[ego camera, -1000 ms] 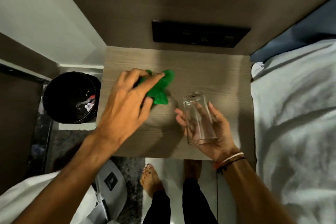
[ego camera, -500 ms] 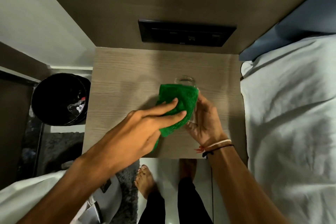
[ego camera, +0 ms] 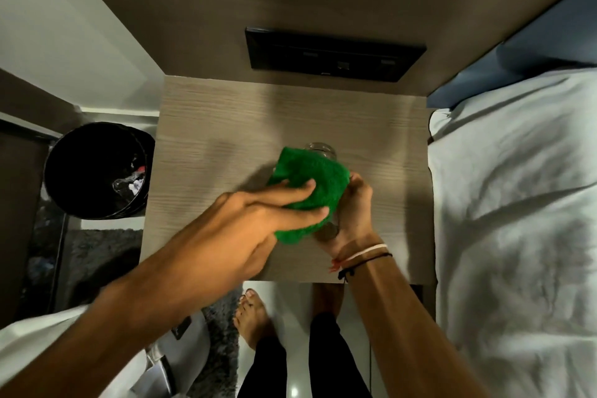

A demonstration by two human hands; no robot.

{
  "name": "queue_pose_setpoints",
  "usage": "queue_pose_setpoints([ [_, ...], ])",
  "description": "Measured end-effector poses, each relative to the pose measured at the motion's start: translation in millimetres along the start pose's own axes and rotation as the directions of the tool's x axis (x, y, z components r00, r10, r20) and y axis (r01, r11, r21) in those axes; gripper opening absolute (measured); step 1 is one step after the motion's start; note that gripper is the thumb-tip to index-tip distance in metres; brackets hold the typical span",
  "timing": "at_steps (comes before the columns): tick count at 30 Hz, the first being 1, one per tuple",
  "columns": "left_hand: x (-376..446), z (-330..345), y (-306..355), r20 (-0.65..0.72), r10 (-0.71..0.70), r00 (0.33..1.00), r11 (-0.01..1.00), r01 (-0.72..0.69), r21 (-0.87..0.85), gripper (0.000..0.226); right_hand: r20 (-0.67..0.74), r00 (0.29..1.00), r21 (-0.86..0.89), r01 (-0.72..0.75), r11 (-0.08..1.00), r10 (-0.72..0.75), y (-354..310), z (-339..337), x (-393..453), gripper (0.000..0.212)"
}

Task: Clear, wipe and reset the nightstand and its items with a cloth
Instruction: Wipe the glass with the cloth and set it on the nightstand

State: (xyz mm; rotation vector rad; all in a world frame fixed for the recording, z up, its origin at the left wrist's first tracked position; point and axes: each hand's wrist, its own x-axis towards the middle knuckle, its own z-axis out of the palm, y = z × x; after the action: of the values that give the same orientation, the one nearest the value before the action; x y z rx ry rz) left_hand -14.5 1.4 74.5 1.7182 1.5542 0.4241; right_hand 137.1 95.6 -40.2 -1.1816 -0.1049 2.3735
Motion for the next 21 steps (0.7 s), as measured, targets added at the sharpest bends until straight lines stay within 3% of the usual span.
queue_pose_setpoints([
  [2,-9,-12,-1,0.032,-0.019,0.999,0.999,0.02,-0.034,0.072,0.038,0.998,0.019,-0.042,0.999,0.042,-3,1,1,0.048],
  [4,-4,-23,-5,-0.104,-0.039,0.994,0.998,0.033,-0.059,0.07,0.106,0.994,0.034,-0.018,0.999,0.015,-3,4,1,0.044],
  [7,29,-25,-6,-0.291,-0.083,0.953,0.996,0.09,0.012,0.066,0.157,0.987,-0.015,0.039,0.999,-0.036,5,20,1,0.057],
  [10,48,-9,2,-0.238,-0.134,0.962,0.99,0.143,0.021,0.068,0.191,0.975,0.012,0.114,0.993,-0.114,3,33,6,0.056],
  [13,37,-5,6,-0.219,-0.079,0.972,0.997,0.078,-0.012,0.069,0.144,0.986,0.062,0.071,0.996,-0.079,-9,24,10,0.069],
  [16,18,-19,6,-0.046,0.006,0.999,0.996,-0.01,-0.088,0.069,0.116,0.992,0.096,0.029,0.995,-0.041,-15,16,13,0.061],
  [18,12,-30,7,0.036,-0.008,0.999,0.991,0.012,-0.131,0.067,0.097,0.995,0.101,0.007,0.995,-0.017,-16,16,13,0.052],
  [21,27,-41,7,-0.108,-0.08,0.991,0.993,0.071,-0.09,0.064,0.168,0.986,0.111,0.0,0.994,-0.019,-15,19,10,0.04],
])
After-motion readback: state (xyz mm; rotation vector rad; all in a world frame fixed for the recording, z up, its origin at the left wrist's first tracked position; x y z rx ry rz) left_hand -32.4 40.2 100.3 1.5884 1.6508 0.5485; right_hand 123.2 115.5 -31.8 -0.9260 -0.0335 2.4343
